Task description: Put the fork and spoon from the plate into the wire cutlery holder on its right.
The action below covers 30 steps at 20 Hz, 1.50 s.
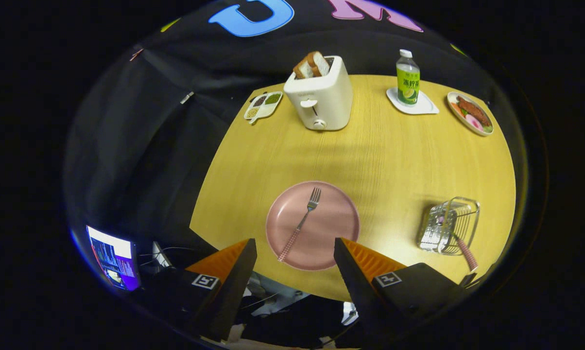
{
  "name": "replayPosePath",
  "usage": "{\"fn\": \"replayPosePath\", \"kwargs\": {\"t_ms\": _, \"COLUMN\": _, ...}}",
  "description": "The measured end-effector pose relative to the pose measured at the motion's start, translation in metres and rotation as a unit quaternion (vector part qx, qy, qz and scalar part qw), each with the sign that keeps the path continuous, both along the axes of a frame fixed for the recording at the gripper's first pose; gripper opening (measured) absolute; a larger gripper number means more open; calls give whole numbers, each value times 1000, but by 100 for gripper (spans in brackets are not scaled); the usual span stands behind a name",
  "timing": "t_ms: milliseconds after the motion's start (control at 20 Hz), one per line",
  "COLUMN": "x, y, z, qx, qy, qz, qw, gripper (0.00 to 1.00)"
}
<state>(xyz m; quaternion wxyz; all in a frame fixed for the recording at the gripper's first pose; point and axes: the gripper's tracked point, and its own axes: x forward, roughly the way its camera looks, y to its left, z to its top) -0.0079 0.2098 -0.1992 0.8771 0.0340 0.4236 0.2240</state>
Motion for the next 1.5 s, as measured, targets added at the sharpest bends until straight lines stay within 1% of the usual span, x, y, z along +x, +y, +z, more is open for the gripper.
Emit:
{"fn": "replayPosePath", "kwargs": {"t_ms": 150, "x": 7, "y": 17, "z": -41, "qx": -14, "qy": 35, "qz": -11, "qw": 999, "gripper": 100}}
{"fn": "replayPosePath", "kwargs": {"t_ms": 350, "x": 26, "y": 27, "z": -86, "qx": -62, "qy": 46, "qz": -17, "qw": 997, "gripper": 100}}
{"fn": "replayPosePath", "kwargs": {"t_ms": 650, "x": 38, "y": 30, "z": -132, "qx": -102, "qy": 71, "qz": -45, "qw": 991, "gripper": 100}}
{"fn": "replayPosePath", "kwargs": {"t_ms": 850, "x": 40, "y": 32, "z": -146, "qx": -109, "qy": 83, "qz": -51, "qw": 989, "gripper": 98}}
{"fn": "replayPosePath", "kwargs": {"t_ms": 900, "x": 39, "y": 34, "z": -149, "qx": -108, "qy": 88, "qz": -49, "qw": 989, "gripper": 95}}
{"fn": "replayPosePath", "kwargs": {"t_ms": 950, "x": 37, "y": 35, "z": -152, "qx": -109, "qy": 91, "qz": -49, "qw": 989, "gripper": 89}}
{"fn": "replayPosePath", "kwargs": {"t_ms": 1000, "x": 36, "y": 36, "z": -154, "qx": -107, "qy": 96, "qz": -50, "qw": 988, "gripper": 77}}
{"fn": "replayPosePath", "kwargs": {"t_ms": 1050, "x": 34, "y": 37, "z": -157, "qx": -106, "qy": 104, "qz": -52, "qw": 988, "gripper": 73}}
{"fn": "replayPosePath", "kwargs": {"t_ms": 1200, "x": 35, "y": 36, "z": -160, "qx": -104, "qy": 112, "qz": -58, "qw": 987, "gripper": 45}}
{"fn": "replayPosePath", "kwargs": {"t_ms": 1250, "x": 36, "y": 34, "z": -158, "qx": -104, "qy": 111, "qz": -60, "qw": 987, "gripper": 39}}
{"fn": "replayPosePath", "kwargs": {"t_ms": 1350, "x": 38, "y": 32, "z": -159, "qx": -100, "qy": 112, "qz": -58, "qw": 987, "gripper": 21}}
{"fn": "replayPosePath", "kwargs": {"t_ms": 1450, "x": 39, "y": 27, "z": -153, "qx": -97, "qy": 113, "qz": -54, "qw": 987, "gripper": 15}}
{"fn": "replayPosePath", "kwargs": {"t_ms": 1500, "x": 37, "y": 27, "z": -158, "qx": -93, "qy": 115, "qz": -46, "qw": 988, "gripper": 13}}
